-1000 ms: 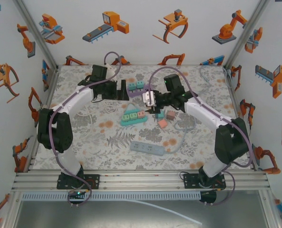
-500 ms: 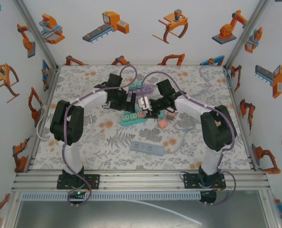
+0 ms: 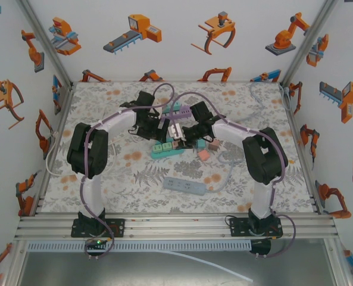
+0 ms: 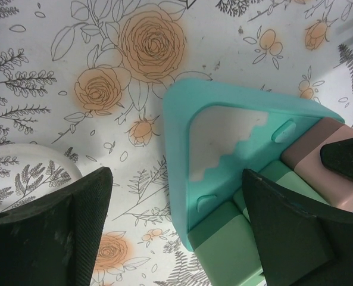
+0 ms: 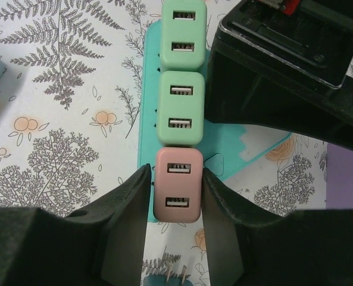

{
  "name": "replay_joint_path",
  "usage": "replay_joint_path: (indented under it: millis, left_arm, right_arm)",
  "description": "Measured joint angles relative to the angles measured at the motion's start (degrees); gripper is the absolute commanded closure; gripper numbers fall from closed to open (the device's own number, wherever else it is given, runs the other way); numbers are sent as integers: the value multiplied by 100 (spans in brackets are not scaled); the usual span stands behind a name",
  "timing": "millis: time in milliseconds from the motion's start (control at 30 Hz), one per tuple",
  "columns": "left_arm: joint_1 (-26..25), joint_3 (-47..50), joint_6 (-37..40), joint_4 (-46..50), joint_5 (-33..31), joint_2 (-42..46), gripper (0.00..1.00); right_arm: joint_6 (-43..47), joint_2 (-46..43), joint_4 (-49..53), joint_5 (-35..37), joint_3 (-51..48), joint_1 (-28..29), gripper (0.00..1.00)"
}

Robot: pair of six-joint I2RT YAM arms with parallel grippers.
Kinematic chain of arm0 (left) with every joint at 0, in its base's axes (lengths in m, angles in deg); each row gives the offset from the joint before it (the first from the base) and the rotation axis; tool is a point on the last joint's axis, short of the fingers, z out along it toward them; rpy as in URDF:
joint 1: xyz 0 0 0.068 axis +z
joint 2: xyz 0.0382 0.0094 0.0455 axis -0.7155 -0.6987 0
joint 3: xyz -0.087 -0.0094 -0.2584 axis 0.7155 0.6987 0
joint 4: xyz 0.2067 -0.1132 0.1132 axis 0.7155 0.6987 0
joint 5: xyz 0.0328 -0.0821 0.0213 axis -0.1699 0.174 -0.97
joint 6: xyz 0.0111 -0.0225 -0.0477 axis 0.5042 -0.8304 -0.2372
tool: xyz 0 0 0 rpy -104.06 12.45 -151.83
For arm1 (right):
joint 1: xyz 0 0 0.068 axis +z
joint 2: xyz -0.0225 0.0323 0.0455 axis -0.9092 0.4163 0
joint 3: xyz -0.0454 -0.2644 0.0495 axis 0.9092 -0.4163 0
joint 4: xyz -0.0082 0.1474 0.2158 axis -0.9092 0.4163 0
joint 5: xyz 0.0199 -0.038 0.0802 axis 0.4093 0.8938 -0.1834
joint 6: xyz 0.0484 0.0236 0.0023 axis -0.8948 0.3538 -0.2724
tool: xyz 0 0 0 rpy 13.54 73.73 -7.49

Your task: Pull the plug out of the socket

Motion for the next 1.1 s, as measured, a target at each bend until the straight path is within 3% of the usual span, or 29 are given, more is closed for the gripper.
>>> replay_joint_path:
  millis: [267, 400, 533, 700, 900, 1100]
  left_arm:
    - [2, -4, 24, 24, -20, -7, 20]
    - [2, -4, 37, 24, 22, -26, 21]
    - [2, -15, 37, 24, 52, -44, 22]
    - [-11, -39, -76, 42, 52, -59, 36]
    - [-42, -151, -201, 76, -42, -125, 36]
    - [-101, -205, -214, 101, -260, -125, 36]
  right_arm:
    - [0, 236, 66, 50, 157, 9, 64]
    - [0, 264, 85, 118, 195, 26, 78]
    - [-2, 264, 96, 140, 208, 37, 82]
    - [-55, 264, 85, 133, 214, 37, 88]
    - [-769, 334, 37, 142, 372, 31, 100]
    - [-1309, 372, -133, 122, 378, 24, 100]
